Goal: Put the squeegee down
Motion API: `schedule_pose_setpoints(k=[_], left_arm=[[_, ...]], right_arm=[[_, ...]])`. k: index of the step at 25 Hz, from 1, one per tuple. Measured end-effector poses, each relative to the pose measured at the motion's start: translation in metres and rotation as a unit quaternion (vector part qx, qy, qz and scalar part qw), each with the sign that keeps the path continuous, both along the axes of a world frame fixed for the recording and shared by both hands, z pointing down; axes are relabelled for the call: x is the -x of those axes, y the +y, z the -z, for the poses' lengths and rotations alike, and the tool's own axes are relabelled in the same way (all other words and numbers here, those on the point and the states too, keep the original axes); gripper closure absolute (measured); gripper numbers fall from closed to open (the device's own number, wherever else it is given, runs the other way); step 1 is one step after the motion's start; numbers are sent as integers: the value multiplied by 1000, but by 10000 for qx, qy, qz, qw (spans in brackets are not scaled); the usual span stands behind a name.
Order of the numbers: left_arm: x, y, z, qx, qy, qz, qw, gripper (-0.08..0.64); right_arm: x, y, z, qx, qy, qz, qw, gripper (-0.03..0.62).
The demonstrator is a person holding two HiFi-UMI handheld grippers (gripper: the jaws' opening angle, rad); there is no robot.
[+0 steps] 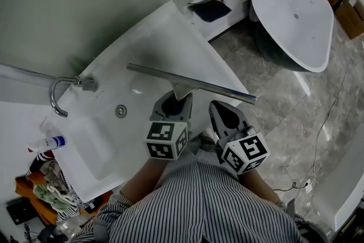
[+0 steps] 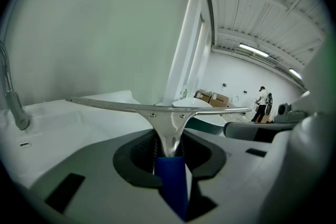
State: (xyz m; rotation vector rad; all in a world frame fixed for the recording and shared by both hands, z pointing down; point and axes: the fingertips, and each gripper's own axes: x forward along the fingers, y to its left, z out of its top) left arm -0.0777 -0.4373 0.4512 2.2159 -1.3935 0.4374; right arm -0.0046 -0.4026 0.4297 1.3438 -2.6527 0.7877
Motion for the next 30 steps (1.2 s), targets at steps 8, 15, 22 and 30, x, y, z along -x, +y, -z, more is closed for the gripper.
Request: schedule_pose_setpoints(k=[8, 15, 22, 30], left_arm=[[-7, -20, -19, 194, -139, -323, 9992, 445], [-15, -38, -42, 412, -270, -459, 9977, 445], [-25, -51, -72, 715, -264, -622, 9952, 445], [-31, -53, -97, 979, -317, -726, 9920, 445]], right_arm=[[-6, -5, -19, 257, -49, -72, 9996, 577], [-21, -16, -38, 408, -47, -214, 9989, 577], [-36, -20, -59, 603, -123, -391, 9973, 577], [-40, -15, -79, 905, -123, -497, 9946, 577]])
